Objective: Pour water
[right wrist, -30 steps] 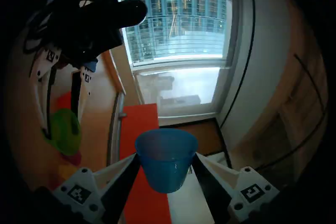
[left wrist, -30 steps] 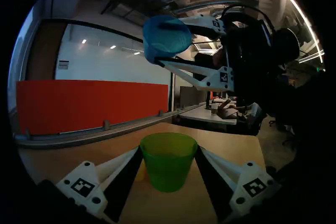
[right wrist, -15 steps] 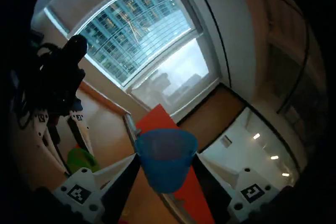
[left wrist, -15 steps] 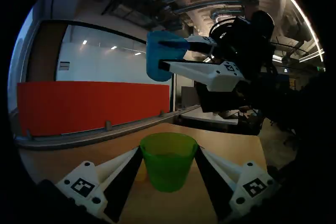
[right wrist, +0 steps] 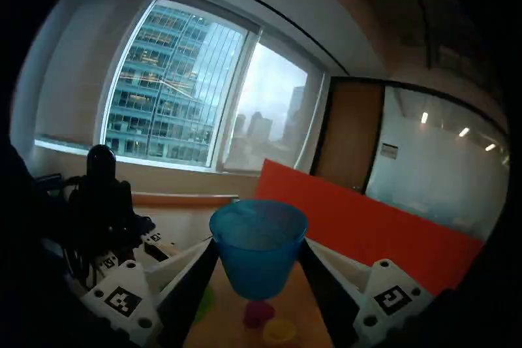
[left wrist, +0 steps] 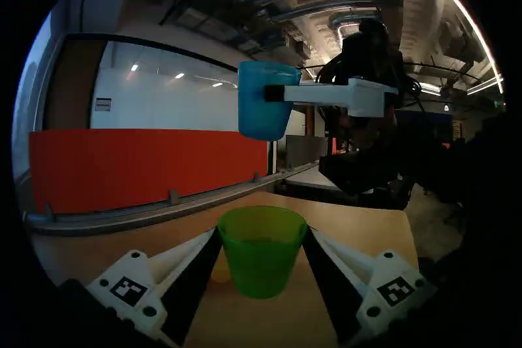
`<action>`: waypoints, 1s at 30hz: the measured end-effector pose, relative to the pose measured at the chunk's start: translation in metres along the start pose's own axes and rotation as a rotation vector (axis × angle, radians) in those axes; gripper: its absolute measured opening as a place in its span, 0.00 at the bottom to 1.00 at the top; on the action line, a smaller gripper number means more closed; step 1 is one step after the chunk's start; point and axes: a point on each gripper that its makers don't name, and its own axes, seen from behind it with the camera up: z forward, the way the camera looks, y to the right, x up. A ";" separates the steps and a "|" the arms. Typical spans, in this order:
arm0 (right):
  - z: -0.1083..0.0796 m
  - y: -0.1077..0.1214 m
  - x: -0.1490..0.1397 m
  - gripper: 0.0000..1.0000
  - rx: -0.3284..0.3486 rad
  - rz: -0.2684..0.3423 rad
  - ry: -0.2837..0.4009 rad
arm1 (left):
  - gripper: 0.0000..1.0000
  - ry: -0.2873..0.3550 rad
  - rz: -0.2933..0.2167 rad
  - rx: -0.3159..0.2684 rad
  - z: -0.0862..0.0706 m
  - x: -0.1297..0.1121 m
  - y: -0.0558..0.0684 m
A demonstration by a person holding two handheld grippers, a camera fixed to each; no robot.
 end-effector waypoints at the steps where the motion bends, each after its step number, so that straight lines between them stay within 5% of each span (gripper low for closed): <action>1: -0.001 0.000 -0.001 0.87 0.005 0.017 0.001 | 0.86 0.001 0.000 0.001 0.000 0.000 0.000; 11: -0.007 -0.001 -0.005 0.87 0.047 0.162 0.003 | 0.86 0.000 0.007 0.020 -0.004 0.003 -0.005; 30: -0.026 0.008 -0.015 0.88 0.034 0.191 0.011 | 0.86 -0.012 0.020 0.045 -0.011 0.005 -0.014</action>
